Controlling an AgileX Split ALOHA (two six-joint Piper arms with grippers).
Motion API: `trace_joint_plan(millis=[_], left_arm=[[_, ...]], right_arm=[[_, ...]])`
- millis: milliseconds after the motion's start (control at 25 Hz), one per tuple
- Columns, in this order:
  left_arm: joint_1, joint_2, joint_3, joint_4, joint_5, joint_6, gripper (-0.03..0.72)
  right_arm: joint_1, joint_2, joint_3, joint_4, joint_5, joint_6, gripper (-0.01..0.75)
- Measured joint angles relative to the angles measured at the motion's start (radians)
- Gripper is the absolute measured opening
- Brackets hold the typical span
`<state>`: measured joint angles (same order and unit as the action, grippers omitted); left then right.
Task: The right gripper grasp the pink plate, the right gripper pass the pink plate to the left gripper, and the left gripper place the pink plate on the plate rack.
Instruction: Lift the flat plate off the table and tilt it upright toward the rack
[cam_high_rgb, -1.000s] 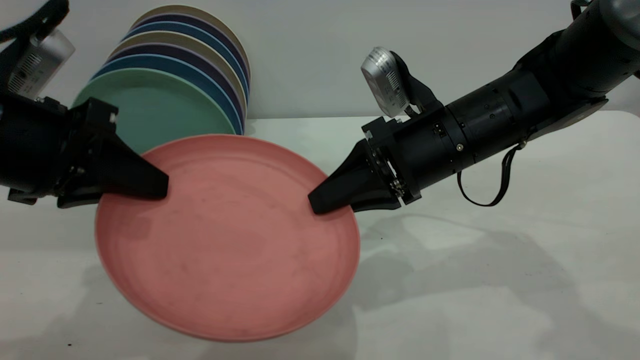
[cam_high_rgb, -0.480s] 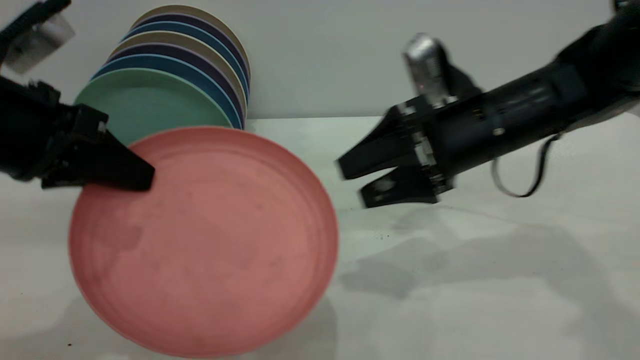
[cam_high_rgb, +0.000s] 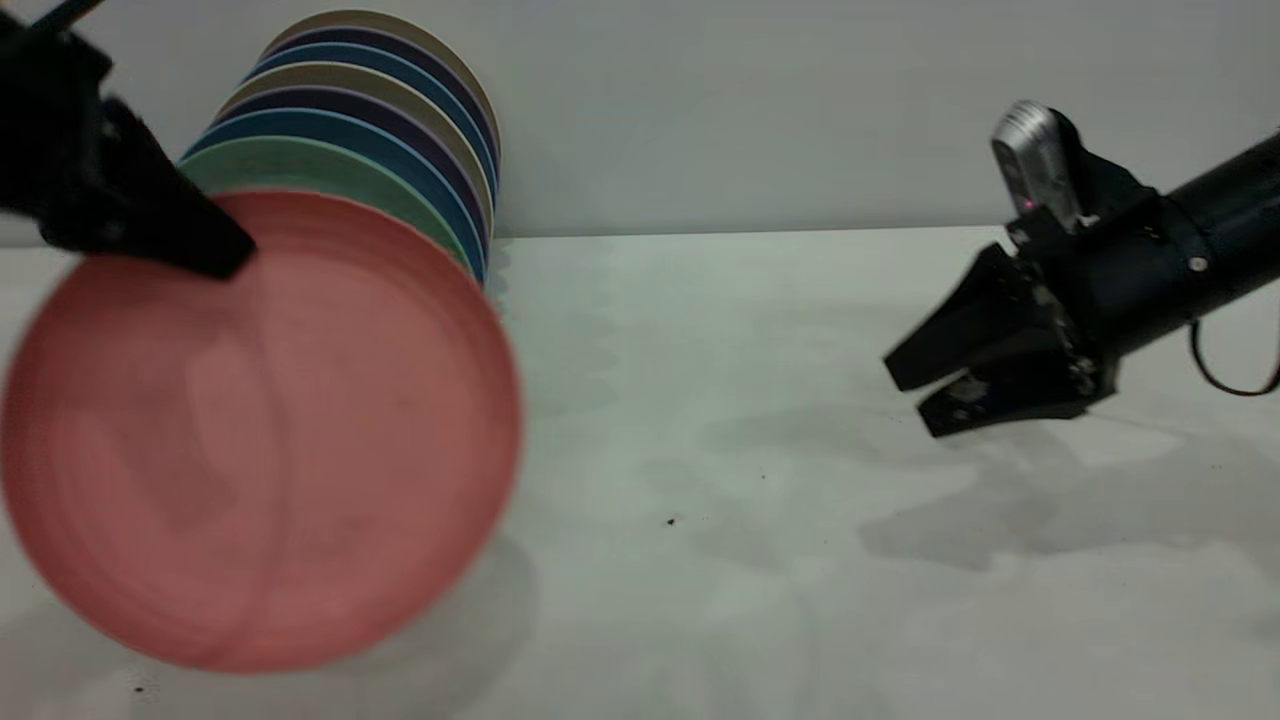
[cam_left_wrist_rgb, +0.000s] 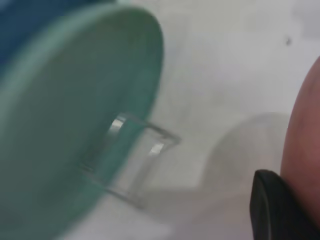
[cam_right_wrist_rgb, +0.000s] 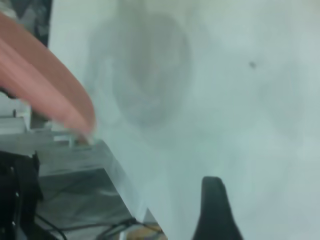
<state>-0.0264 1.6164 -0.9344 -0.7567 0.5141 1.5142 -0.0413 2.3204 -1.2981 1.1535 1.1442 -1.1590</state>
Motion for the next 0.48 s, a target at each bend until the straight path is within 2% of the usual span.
trace_joint_plan(millis=[160, 360, 480], left_arm=[[0.000, 0.000, -0.115, 0.077, 0.044, 0.155, 0.048], [0.000, 0.000, -0.228, 0.082, 0.120, 0.431, 0.048], [0.000, 0.000, -0.248, 0.076, 0.113, 0.522, 0.048]], right_arm=[[-0.004, 0.000, 0.000, -0.032, 0.000, 0.008, 0.536], [-0.004, 0.000, 0.000, -0.038, 0.000, 0.008, 0.536], [-0.004, 0.000, 0.000, -0.043, 0.000, 0.009, 0.535]])
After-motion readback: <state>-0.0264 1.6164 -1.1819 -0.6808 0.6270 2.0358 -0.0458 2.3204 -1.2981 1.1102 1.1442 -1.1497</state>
